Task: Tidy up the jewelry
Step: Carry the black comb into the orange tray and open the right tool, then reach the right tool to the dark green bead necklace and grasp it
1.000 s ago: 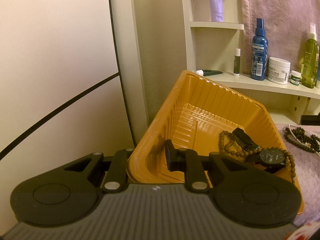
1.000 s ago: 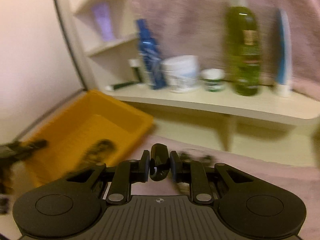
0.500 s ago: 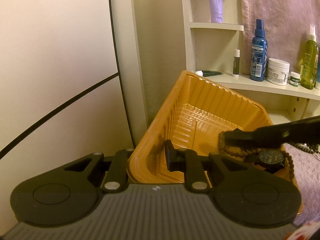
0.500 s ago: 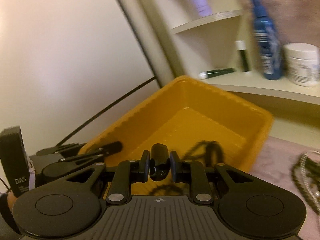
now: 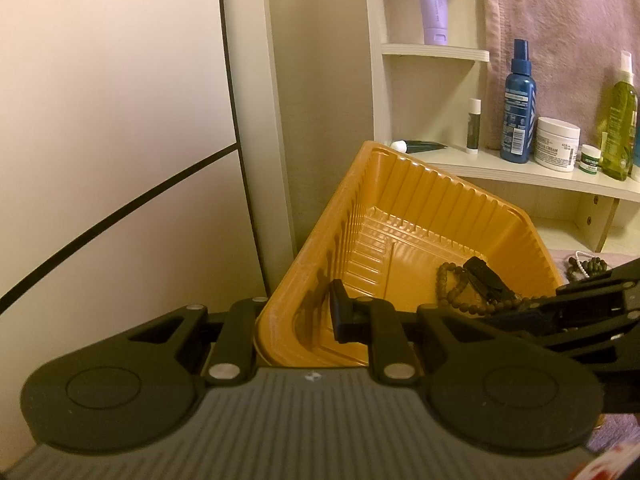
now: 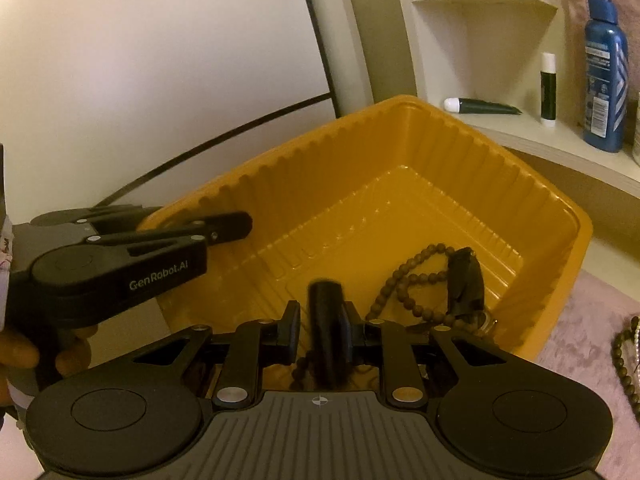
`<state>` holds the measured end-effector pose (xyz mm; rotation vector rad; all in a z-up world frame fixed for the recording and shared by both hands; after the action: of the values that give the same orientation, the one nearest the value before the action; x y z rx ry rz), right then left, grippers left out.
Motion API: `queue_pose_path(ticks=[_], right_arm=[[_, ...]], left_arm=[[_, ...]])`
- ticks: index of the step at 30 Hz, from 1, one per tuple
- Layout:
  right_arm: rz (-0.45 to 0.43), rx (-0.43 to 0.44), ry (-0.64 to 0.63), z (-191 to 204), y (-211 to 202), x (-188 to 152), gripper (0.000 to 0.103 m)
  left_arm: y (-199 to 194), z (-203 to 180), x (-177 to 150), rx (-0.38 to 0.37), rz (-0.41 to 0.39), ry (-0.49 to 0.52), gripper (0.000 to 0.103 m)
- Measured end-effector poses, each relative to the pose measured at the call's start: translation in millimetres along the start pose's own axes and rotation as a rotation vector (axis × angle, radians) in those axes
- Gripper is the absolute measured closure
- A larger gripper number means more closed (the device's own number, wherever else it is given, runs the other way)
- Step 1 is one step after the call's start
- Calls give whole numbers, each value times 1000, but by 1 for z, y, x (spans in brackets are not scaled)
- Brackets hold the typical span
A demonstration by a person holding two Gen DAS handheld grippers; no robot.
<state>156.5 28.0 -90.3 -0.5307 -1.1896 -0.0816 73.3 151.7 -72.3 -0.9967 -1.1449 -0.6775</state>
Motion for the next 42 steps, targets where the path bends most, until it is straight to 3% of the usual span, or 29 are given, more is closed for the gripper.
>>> queue_pose_path(ticks=[5, 22, 27, 35, 41, 42], right_arm=[[-31, -12, 15, -2, -13, 5, 63], [-207, -77, 274, -38, -113, 1, 56], [-234, -208, 341, -64, -149, -15, 43], [-153, -467, 356, -112, -190, -43, 43], [-130, -557, 302, -124, -199, -48, 43], [-113, -582, 256, -125, -196, -46, 47]], left_arm=[[1, 0, 0, 2, -1, -1, 86], [-1, 0, 0, 1, -3, 2, 86], [-1, 1, 0, 1, -3, 4, 86], [-1, 1, 0, 0, -4, 8, 86], [-1, 1, 0, 0, -4, 8, 86], [-1, 1, 0, 0, -5, 9, 86]])
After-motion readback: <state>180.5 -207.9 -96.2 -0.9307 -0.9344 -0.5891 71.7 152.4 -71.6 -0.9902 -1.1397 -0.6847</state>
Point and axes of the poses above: each gripper's, at about its wrist camera, not at the fingertips, and y roughly the way its jaws point, z to its left, x to its top, the point moved 4 cm from there along y, roughly the way its jaws point, and after that the axes turned 12 degrees about -z, right-handed, at the moved point
